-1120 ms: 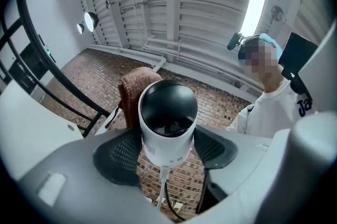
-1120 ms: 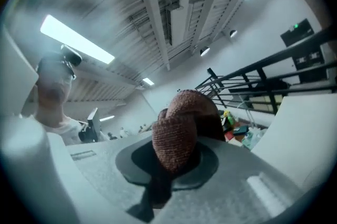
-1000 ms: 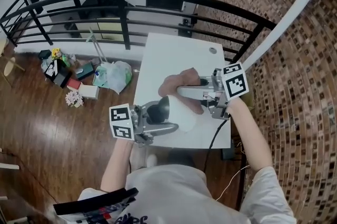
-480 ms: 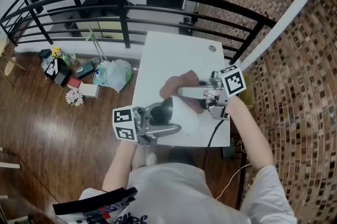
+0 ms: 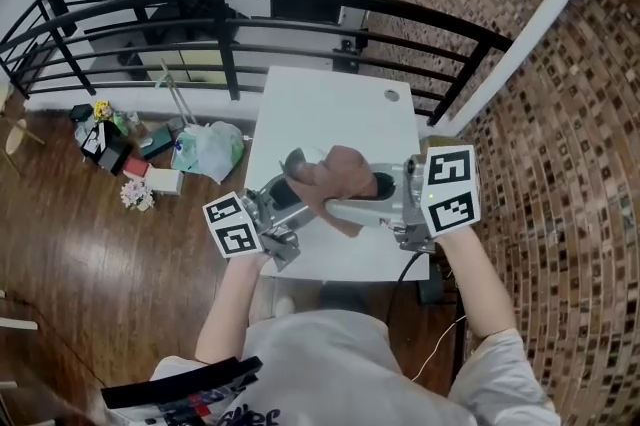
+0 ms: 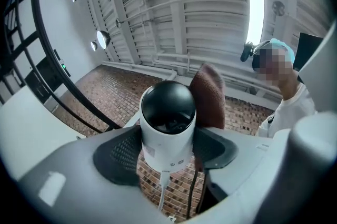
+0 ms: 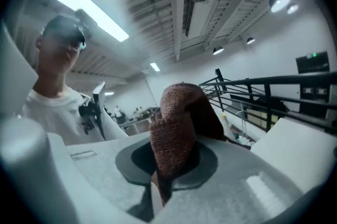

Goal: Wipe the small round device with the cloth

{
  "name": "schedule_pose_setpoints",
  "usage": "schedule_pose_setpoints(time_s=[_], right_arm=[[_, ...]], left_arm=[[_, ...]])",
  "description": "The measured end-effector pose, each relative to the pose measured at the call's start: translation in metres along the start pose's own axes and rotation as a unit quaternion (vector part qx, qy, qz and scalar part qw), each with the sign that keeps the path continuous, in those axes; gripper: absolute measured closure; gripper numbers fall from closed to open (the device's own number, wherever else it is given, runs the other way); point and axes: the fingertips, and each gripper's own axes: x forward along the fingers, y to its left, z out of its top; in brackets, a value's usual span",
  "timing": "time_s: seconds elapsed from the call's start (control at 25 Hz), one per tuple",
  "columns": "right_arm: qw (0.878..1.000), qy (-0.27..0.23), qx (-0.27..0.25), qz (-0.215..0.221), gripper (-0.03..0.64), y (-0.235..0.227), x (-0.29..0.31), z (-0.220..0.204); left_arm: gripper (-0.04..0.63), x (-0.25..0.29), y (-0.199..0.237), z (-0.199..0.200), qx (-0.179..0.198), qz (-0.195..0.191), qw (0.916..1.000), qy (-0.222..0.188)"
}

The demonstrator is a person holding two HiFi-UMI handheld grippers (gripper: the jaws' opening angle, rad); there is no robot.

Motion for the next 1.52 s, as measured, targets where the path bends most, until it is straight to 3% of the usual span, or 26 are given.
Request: schedule_pose_setpoints(time_s=[0.16,0.36,0.56,0.68,0.76,0.84,0.96,1.04,1.12,1.32,1.52], right_arm=[[0.999,-0.011,-0.022,-0.034,0.594,-0.018,-0.025,0.009],[0.998,-0.031,0.03,-0.052,0.594,-0.06,-0.054,0.017],[0.994,-0.015,0.108,0.014,0.594,-0.08,-0.045,-0.001],[0.984,-0.029,0.163,0.069,0.594,-0.085,-0.042,-0.003],[0.982,-0.04,0.169,0.074,0.594,-0.092,-0.047,0.001],[0.987,-0.064,0.141,0.053,0.594,-0.099,-0.063,0.018],[0.993,-0.103,0.056,0.021,0.594,-0.09,-0.095,0.056],[0.996,-0.091,-0.008,0.01,0.594,-0.071,-0.099,0.064],[0.997,-0.067,-0.048,0.011,0.594,-0.055,-0.087,0.057],[0.994,-0.004,-0.103,-0.039,0.594,-0.072,-0.059,0.027],[0.992,-0.036,-0.092,-0.081,0.594,-0.109,-0.086,0.041]], left_arm=[[0.26,0.011,-0.014,-0.005,-0.007,-0.025,0.9996,0.007],[0.259,0.018,-0.038,-0.01,-0.006,-0.078,0.9967,0.02],[0.259,0.036,-0.071,-0.008,0.02,-0.163,0.9859,0.031],[0.259,0.046,-0.075,-0.004,0.031,-0.178,0.9831,0.028],[0.259,0.05,-0.067,-0.002,0.034,-0.166,0.9852,0.024],[0.259,0.054,-0.051,0.003,0.034,-0.133,0.9904,0.013],[0.259,0.056,-0.003,0.018,0.013,-0.036,0.9989,-0.027],[0.259,0.055,0.029,0.025,-0.003,0.026,0.9984,-0.051],[0.259,0.055,0.047,0.032,-0.009,0.059,0.9957,-0.071],[0.261,0.065,0.052,0.037,-0.005,0.062,0.995,-0.078],[0.261,0.066,0.044,0.03,0.003,0.034,0.998,-0.053]])
